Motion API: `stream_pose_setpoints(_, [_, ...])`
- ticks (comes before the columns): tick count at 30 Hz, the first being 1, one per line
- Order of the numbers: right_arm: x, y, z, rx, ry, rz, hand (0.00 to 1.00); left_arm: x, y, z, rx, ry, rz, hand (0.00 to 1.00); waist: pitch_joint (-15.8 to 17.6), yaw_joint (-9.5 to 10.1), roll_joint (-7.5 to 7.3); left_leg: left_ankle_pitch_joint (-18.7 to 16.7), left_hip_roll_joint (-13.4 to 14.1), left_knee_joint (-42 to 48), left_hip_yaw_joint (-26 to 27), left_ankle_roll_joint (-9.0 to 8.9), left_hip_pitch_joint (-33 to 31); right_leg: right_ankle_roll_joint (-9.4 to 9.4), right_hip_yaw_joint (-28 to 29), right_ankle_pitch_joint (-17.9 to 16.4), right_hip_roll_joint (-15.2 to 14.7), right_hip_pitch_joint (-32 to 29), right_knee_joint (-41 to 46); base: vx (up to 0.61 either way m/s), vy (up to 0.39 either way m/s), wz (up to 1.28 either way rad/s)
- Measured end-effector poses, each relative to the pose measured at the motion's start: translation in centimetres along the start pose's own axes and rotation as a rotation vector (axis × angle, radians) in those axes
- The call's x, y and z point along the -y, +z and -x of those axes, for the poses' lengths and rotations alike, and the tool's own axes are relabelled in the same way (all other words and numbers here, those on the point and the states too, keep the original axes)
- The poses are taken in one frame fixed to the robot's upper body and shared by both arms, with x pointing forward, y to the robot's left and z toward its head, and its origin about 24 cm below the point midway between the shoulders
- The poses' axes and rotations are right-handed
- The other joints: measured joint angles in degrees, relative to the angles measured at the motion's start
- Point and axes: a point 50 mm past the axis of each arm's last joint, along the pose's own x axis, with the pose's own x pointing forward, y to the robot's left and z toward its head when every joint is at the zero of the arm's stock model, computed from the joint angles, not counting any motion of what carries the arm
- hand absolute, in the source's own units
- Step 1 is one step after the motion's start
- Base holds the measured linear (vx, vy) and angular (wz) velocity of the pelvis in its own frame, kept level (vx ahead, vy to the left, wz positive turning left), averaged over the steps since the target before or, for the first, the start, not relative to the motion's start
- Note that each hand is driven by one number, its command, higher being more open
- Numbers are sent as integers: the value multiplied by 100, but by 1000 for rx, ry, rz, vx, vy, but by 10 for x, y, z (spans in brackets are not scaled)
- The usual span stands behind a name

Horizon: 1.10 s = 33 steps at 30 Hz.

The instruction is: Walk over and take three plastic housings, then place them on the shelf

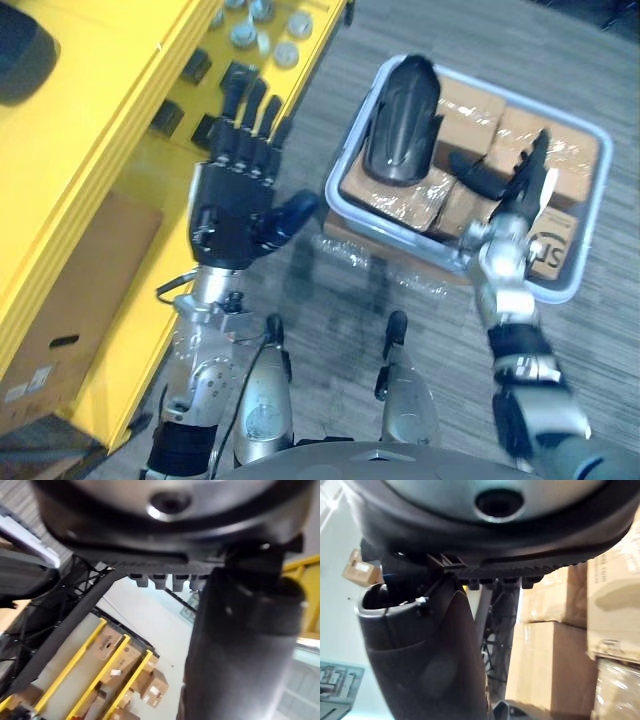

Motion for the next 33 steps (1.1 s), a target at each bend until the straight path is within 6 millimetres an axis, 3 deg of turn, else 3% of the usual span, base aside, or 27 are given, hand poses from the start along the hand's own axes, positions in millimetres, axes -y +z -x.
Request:
stream_pose_setpoints(2, [3, 20, -16, 71, -31, 31, 100, 4, -15, 2, -65, -12, 44, 100, 92, 15, 72, 10, -2, -2, -71, 8, -53, -12, -79, 14, 6, -1, -7, 16, -26, 14])
stream_pose_setpoints(8, [7, 54, -49, 183, -16, 180, 100, -4, -45, 15, -194, 25, 102, 100, 271, 82, 52, 3, -27, -17, -188, 21, -103, -101, -227, 130, 3, -17, 5, 7, 19, 6])
stream_pose_setpoints(10, [8, 56, -54, 177, -6, 214, 100, -3, -48, 14, -200, 15, 131, 100, 330, 184, 80, 3, -28, 11, -232, 21, -146, -102, -260, 133, 2, -49, 28, -12, 10, 6])
stream_pose_setpoints(18, [3, 50, -75, -9, 141, 454, 100, -2, -65, 13, -253, 13, 156, 100, 536, 379, 464, 167, -107, 25, -580, 42, -390, -101, -646, 131, -24, -48, 97, -39, 5, 22])
stream_pose_setpoints(19, [4, 46, -76, -47, 162, 482, 0, -2, -65, 13, -250, 17, 160, 100, 546, 401, 487, 232, -133, -54, -611, 42, -388, -100, -713, 130, -47, -63, 127, -31, -1, 16])
stream_pose_setpoints(27, [37, 58, -94, -157, 138, 670, 0, -3, -71, 16, -275, 36, 170, 100, 547, 488, 508, 510, -202, -380, -665, 28, -291, -144, -813, 42, -131, -117, 293, -47, -7, 8])
stream_pose_setpoints(33, [42, 39, -89, -303, 111, 707, 0, 7, -77, 18, -293, 20, 204, 100, 527, 480, 628, 883, -198, -977, -725, -27, 83, -183, -880, -246, -171, -108, 628, -41, -50, 7])
